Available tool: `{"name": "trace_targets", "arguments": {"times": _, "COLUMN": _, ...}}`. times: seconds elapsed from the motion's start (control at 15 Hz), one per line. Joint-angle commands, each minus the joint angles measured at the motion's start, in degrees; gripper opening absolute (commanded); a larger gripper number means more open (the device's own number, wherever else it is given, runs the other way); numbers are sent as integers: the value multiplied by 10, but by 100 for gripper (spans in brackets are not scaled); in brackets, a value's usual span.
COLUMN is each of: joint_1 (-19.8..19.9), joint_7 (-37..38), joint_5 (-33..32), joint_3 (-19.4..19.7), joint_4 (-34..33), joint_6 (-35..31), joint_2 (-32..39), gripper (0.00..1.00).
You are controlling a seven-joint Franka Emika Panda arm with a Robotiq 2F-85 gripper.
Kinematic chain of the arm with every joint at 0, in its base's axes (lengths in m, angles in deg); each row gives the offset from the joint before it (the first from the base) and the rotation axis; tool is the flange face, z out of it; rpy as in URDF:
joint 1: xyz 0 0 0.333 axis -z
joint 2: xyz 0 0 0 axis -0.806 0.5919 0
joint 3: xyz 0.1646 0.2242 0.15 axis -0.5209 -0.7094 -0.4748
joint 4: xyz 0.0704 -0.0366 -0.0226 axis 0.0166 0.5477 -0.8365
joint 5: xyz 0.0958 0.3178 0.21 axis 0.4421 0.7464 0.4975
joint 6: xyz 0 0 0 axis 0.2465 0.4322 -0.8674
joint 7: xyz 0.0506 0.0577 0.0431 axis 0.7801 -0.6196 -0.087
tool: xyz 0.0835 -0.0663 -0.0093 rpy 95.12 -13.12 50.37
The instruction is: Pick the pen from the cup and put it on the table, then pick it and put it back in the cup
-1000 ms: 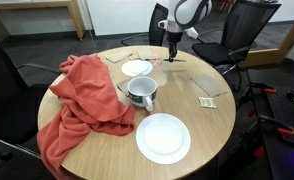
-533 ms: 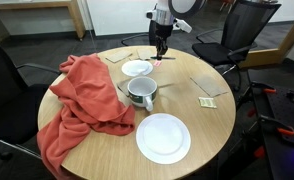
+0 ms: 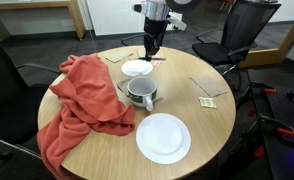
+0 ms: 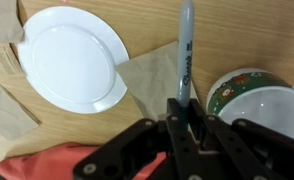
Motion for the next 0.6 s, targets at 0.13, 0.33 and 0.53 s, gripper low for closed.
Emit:
{"name": "trace_targets", "arguments": {"times": 0.13, "joint_1": -2, "joint_7": -2, "joint_5": 16, "joint_3": -29, "joint_4": 20, "joint_6": -41, "joint_2": -21, "gripper": 4}}
{"name": "trace_targets", "arguments": {"times": 0.33, "joint_1": 3, "joint_7": -12, "joint_5": 27, "joint_3": -51, "joint_4": 19, "joint_6": -76, "joint_2": -17, "gripper": 4}}
{"name": "trace_targets", "arguments": {"times": 0.53, "joint_1": 20, "joint_7": -37, "joint_5": 50, "joint_3": -87, "joint_4": 19, "joint_6": -109, "joint_2": -11, "gripper": 4}}
